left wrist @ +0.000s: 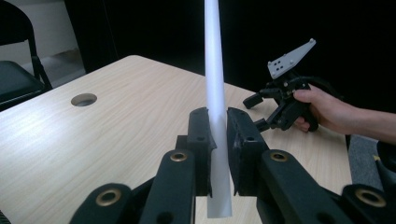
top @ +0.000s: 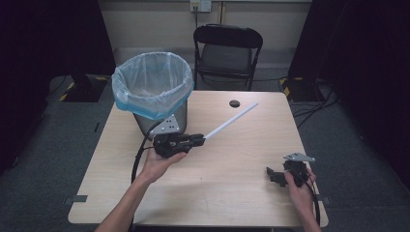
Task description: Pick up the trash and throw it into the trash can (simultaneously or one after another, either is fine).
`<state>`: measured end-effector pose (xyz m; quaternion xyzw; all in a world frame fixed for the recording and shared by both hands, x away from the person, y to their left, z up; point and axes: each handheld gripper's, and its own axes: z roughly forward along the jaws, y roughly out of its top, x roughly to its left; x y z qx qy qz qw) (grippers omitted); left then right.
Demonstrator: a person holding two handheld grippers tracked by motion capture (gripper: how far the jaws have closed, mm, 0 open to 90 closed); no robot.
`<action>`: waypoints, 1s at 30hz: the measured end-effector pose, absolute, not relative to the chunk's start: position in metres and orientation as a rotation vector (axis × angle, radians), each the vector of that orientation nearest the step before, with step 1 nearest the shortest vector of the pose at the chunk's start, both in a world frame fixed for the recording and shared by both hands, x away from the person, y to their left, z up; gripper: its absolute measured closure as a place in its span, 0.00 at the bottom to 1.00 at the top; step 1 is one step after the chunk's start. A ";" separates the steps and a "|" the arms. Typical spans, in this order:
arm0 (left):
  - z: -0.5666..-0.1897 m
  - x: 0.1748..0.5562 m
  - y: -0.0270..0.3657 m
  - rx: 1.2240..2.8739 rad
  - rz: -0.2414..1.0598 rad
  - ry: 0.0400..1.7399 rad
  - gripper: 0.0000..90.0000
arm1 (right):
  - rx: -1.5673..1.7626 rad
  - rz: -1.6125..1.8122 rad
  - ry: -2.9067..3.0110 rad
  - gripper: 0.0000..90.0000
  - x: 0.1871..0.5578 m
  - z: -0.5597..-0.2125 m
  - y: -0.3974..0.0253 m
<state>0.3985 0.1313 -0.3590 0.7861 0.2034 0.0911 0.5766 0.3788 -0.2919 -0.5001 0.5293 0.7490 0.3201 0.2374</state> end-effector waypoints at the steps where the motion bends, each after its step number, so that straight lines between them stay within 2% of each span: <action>1: -0.358 0.398 0.132 1.838 0.217 0.476 0.90 | 1.451 0.877 2.053 0.11 0.379 -0.500 -0.292; 30: -0.317 0.396 0.168 1.681 0.285 0.486 0.89 | 1.450 0.878 2.053 0.11 0.379 -0.500 -0.292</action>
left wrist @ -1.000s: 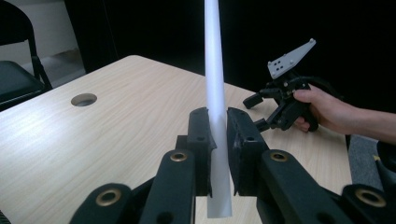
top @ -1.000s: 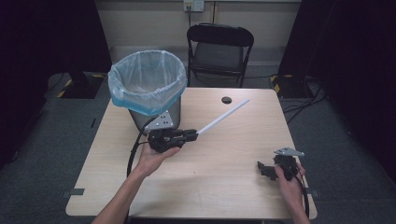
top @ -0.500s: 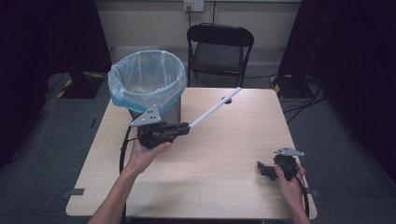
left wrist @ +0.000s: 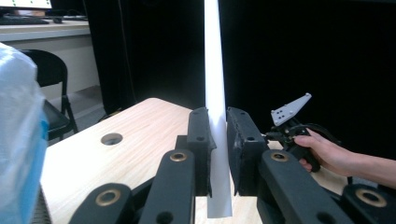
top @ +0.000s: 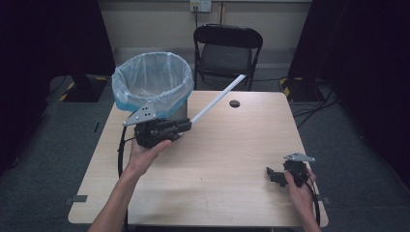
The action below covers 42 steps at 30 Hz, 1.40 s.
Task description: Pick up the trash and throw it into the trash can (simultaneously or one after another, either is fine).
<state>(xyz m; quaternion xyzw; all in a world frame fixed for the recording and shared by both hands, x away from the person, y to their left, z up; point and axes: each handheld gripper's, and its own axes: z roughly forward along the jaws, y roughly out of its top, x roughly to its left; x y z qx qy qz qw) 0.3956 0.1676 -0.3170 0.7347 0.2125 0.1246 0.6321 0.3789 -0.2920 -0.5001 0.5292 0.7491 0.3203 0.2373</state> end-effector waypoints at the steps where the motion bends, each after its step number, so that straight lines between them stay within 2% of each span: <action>1: -0.317 0.396 0.168 1.681 0.285 0.486 0.89 | 1.450 0.878 2.053 0.11 0.379 -0.500 -0.292; 31: -0.253 0.428 0.197 1.598 0.415 0.520 0.89 | 1.450 0.878 2.053 0.11 0.379 -0.500 -0.292; 42: -0.248 0.450 0.213 1.575 0.428 0.579 0.89 | 1.449 0.878 2.053 0.11 0.379 -0.500 -0.292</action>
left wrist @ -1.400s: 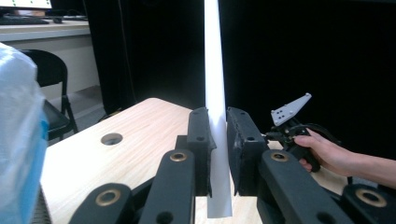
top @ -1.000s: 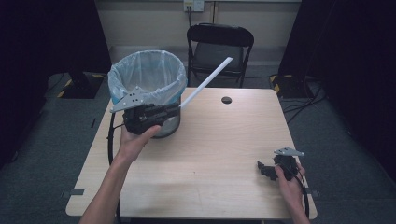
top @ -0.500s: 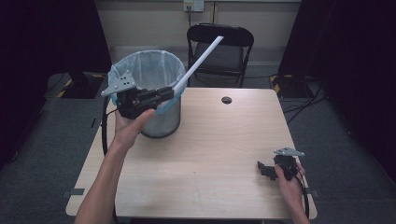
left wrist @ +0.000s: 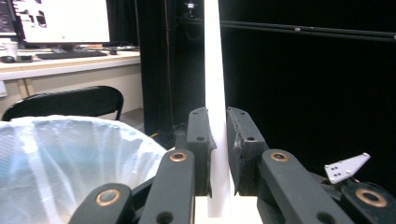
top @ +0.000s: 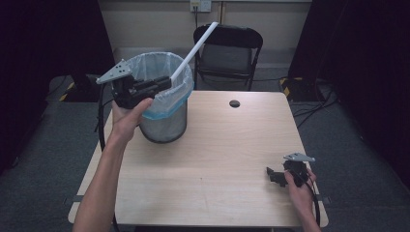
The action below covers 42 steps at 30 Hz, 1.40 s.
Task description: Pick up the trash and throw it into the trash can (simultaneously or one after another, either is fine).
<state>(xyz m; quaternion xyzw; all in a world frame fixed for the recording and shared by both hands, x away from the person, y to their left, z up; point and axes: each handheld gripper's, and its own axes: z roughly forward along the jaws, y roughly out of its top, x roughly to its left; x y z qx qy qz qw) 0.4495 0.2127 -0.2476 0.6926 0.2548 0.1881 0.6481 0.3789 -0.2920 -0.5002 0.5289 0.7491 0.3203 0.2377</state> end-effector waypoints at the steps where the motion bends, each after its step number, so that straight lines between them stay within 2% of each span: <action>1: -0.247 0.451 0.215 1.576 0.436 0.580 0.89 | 1.450 0.878 2.053 0.11 0.379 -0.500 -0.292; 42: -0.250 0.487 0.273 1.589 0.535 0.781 0.89 | 1.450 0.878 2.053 0.11 0.379 -0.500 -0.292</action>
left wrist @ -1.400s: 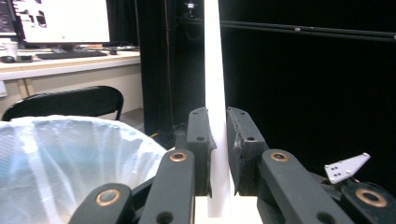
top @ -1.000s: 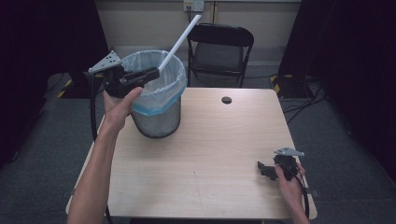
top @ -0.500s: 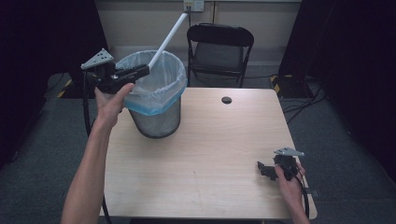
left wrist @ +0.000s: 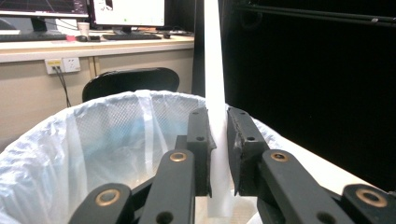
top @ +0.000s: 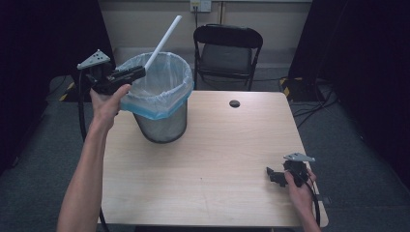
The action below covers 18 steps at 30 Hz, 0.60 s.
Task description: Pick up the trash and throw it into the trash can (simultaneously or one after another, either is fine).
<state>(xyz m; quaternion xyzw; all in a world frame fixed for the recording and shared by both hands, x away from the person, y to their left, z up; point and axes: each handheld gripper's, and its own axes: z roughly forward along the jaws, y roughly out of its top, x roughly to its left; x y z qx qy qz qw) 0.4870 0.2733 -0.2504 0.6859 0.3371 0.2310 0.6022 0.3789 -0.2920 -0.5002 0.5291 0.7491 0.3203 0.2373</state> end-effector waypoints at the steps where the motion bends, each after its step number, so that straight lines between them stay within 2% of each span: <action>1: -0.251 0.488 0.274 1.588 0.529 0.789 0.89 | 1.450 0.878 2.053 0.11 0.379 -0.500 -0.292; 11: -0.259 0.495 0.278 1.585 0.519 0.829 0.87 | 1.450 0.878 2.053 0.11 0.379 -0.500 -0.292; 18: -0.258 0.495 0.280 1.553 0.538 0.859 0.54 | 1.450 0.878 2.053 0.11 0.379 -0.500 -0.292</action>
